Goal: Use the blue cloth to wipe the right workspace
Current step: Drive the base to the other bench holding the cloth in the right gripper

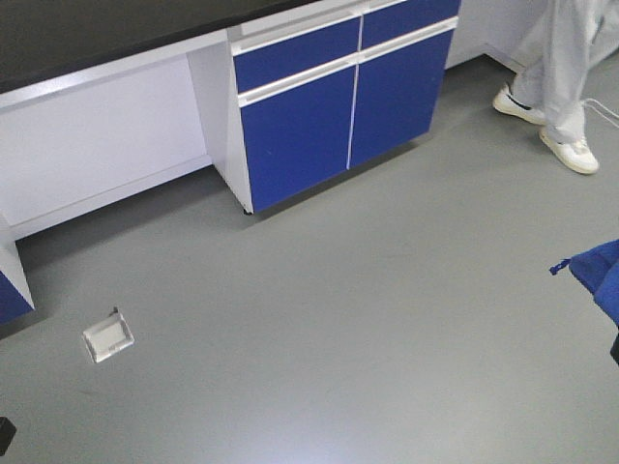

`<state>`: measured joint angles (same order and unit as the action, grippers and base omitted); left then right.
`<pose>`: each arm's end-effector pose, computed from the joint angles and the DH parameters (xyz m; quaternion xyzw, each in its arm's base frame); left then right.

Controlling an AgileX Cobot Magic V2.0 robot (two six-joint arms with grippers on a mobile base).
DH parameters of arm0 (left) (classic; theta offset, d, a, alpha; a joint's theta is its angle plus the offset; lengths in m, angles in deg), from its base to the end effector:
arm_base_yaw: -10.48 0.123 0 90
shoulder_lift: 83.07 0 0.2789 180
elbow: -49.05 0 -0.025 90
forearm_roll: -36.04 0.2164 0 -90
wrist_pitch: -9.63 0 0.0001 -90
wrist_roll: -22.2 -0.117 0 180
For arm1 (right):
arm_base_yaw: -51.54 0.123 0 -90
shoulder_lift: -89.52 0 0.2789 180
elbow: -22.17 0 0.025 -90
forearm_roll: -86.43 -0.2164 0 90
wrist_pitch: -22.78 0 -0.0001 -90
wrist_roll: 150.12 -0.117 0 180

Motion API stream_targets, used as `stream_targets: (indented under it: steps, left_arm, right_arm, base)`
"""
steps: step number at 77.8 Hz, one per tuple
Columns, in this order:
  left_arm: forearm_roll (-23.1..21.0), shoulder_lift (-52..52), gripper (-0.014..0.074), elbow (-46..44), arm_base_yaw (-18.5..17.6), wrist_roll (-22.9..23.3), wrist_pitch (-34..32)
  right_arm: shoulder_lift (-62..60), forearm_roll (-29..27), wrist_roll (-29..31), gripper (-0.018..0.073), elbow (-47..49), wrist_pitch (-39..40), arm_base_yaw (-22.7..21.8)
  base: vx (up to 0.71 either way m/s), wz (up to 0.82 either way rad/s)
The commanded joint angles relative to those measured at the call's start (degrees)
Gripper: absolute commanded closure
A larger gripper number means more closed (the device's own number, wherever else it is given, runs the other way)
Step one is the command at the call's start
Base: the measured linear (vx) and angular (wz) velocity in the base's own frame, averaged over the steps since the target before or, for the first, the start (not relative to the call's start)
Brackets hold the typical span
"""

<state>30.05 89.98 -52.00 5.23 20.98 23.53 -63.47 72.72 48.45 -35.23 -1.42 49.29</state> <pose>0.0520 -0.0077 0.1773 0.0124 0.7644 -0.0649 0.6414 0.0756 0.0084 0.2596 -0.0552 0.8067 -0.0031 0.5884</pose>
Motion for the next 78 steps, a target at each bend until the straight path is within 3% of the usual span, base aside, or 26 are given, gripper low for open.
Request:
stream_targets:
  steps: [1, 78]
  left_arm:
    - [-0.3, 0.6, 0.0603, -1.4, 0.1, 0.0, -4.5]
    - [-0.3, 0.6, 0.0603, -1.4, 0.1, 0.0, -4.5]
  right_arm:
    - [0.5, -0.4, 0.7, 0.0559, 1.7, 5.0, -0.3]
    - [0.5, -0.4, 0.7, 0.0559, 1.7, 5.0, -0.3]
  base:
    - [0.42, 0.19]
    - [0.43, 0.32]
